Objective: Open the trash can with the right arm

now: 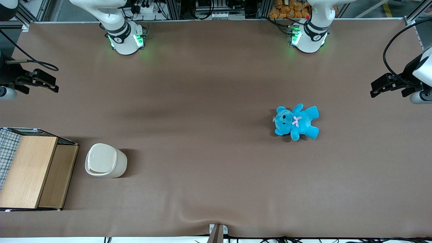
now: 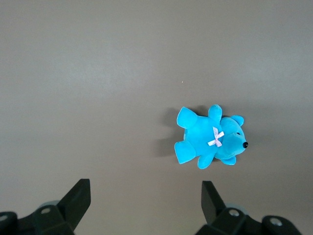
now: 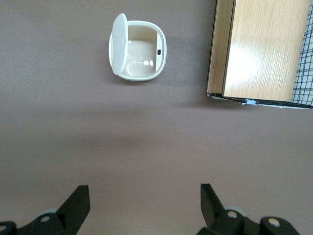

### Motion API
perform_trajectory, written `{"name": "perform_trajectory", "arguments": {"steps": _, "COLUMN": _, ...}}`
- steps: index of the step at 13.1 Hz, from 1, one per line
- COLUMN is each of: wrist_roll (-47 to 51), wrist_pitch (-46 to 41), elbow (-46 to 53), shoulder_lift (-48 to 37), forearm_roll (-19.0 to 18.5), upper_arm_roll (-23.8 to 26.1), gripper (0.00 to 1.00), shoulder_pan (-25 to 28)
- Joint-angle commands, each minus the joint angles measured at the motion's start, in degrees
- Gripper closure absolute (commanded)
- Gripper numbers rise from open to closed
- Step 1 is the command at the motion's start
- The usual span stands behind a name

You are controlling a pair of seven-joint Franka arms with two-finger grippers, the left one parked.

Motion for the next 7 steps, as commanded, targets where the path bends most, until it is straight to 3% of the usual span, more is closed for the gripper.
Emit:
{"name": "perform_trajectory", "arguments": {"steps": 1, "wrist_roll": -0.5, "wrist_pitch": -0.1, "elbow": -0.2, "shoulder_lift": -0.9, "forearm_roll": -0.6, "upper_arm_roll": 0.3, "gripper": 0.00, "shoulder_pan": -0.6}}
{"name": "perform_trajectory", "arguments": {"steps": 7, "wrist_roll": -0.5, "wrist_pitch": 0.0, "elbow": 0.0, "shoulder_lift": -0.8, "forearm_roll": -0.8, "upper_arm_roll": 0.1, "gripper": 0.00, "shoulder_pan": -0.8}}
